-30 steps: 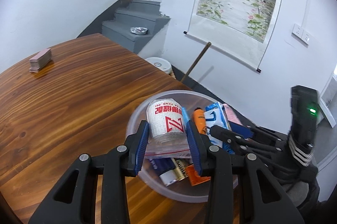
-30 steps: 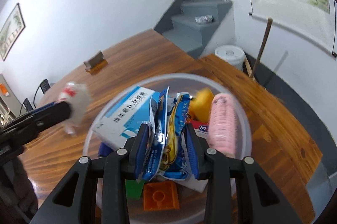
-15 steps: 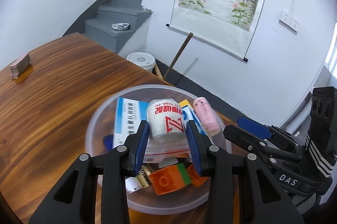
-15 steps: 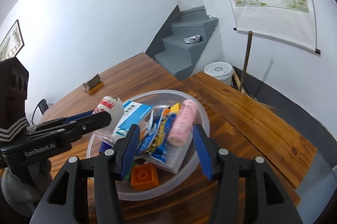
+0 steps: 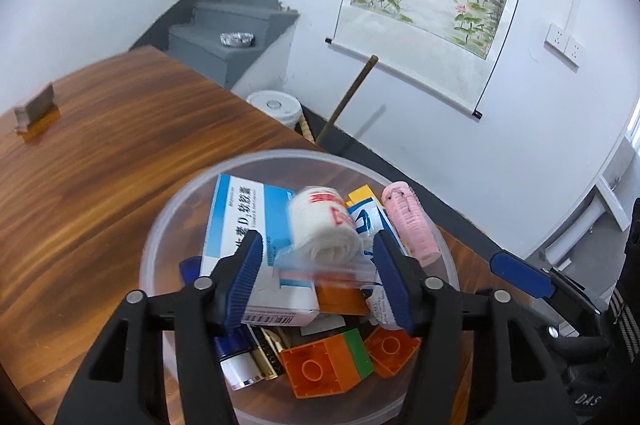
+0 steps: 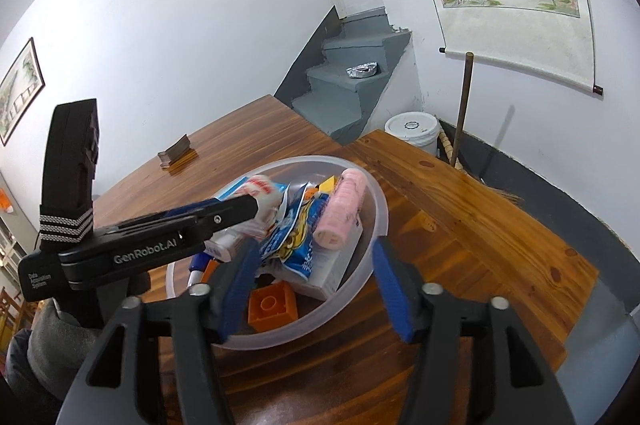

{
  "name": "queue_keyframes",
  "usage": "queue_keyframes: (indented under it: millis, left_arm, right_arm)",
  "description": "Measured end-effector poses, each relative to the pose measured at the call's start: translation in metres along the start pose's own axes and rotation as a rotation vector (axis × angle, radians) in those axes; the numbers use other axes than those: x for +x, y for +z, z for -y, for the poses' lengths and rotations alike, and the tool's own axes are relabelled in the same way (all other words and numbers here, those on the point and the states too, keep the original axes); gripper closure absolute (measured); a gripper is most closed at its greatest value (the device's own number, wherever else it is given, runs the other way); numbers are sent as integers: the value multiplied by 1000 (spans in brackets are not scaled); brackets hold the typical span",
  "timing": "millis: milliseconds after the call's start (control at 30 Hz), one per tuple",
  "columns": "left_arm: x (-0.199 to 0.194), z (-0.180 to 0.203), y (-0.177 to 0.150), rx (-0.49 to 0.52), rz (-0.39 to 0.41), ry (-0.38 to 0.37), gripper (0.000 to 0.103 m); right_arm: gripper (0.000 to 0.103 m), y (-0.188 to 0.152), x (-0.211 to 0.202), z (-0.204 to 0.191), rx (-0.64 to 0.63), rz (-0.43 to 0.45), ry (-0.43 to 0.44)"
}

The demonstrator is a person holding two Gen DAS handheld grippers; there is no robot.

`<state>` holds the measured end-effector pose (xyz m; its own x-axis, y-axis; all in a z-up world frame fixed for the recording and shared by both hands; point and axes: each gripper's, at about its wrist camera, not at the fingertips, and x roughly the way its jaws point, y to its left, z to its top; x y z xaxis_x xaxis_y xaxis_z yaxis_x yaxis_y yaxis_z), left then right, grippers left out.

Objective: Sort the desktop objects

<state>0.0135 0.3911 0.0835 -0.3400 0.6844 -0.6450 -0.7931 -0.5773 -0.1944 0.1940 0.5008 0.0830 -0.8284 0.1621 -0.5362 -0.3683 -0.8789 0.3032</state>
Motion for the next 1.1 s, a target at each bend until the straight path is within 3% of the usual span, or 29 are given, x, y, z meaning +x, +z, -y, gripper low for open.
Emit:
queue_keyframes:
  millis: [300, 400, 533, 633, 667, 700, 833, 1100]
  left_arm:
    - [-56, -1, 5, 37, 121, 86, 39]
    - [-85, 2, 7, 56, 191, 165, 36]
    - [-128, 13, -1, 43, 305, 312, 15]
    - [-147, 17, -14, 3, 348, 429, 14]
    - [-150, 19, -19, 3, 353, 458, 14]
    - [-151, 21, -22, 10, 345, 465, 14]
    - [-149, 29, -37, 41, 304, 443, 14]
    - [-170, 43, -57, 76, 336, 428, 14]
  right_arm:
    - [23, 0, -9, -4, -17, -5, 1]
    - [22, 1, -14, -7, -28, -7, -3]
    - [20, 6, -33, -15, -52, 43, -16]
    - [14, 7, -55, -22, -57, 109, -28]
    - [6, 7, -59, -24, -55, 125, -31]
    - [0, 6, -62, -26, -52, 142, -33]
    - [0, -4, -66, -35, -72, 138, -49]
    - [0, -30, -75, -44, -99, 93, -92]
